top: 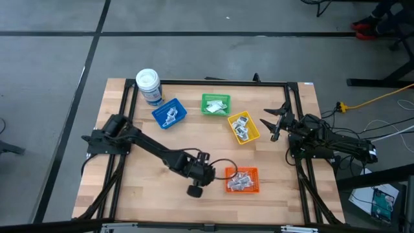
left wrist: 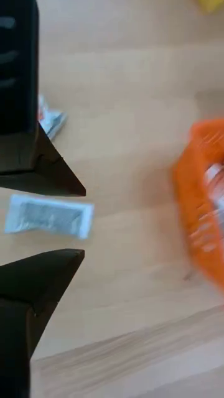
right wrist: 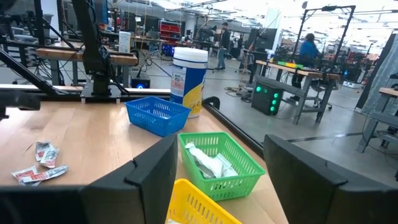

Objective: Pick & Place First Aid Supplies
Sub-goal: Put the white ointment pack into the orange bin

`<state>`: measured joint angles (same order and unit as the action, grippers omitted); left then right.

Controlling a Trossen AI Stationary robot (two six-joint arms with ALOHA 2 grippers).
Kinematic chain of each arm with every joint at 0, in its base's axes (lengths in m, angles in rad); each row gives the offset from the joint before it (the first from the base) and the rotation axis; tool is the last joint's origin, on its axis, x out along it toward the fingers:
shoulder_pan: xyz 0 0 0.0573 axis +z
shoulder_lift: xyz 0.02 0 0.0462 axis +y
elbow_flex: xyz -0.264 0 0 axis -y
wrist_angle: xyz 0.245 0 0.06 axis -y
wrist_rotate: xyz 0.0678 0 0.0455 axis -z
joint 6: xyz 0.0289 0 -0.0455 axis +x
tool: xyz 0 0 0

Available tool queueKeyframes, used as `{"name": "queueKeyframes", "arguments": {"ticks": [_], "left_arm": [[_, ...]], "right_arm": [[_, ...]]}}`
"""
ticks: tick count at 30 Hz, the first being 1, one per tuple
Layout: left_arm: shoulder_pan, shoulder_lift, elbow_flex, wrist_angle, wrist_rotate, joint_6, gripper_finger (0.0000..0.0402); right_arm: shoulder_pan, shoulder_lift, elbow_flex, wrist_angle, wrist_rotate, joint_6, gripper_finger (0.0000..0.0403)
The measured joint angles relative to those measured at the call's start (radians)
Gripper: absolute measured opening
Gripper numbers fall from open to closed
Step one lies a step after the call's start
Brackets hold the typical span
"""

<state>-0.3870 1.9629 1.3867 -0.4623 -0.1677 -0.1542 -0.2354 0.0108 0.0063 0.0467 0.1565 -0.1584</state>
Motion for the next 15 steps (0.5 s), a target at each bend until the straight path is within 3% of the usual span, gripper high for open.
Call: {"name": "queueKeyframes", "arguments": {"ticks": [7, 15], "left_arm": [[-0.007, -0.006, -0.098, 0.039, 0.005, 0.008, 0.0141], [0.003, -0.003, -0.123, 0.052, 0.03, 0.016, 0.0141]], "right_arm": [[0.0, 0.0, 0.0, 0.0, 0.0, 0.0, 0.0236], [0.0, 0.0, 0.0, 0.0, 0.0, 0.0, 0.0236]]}}
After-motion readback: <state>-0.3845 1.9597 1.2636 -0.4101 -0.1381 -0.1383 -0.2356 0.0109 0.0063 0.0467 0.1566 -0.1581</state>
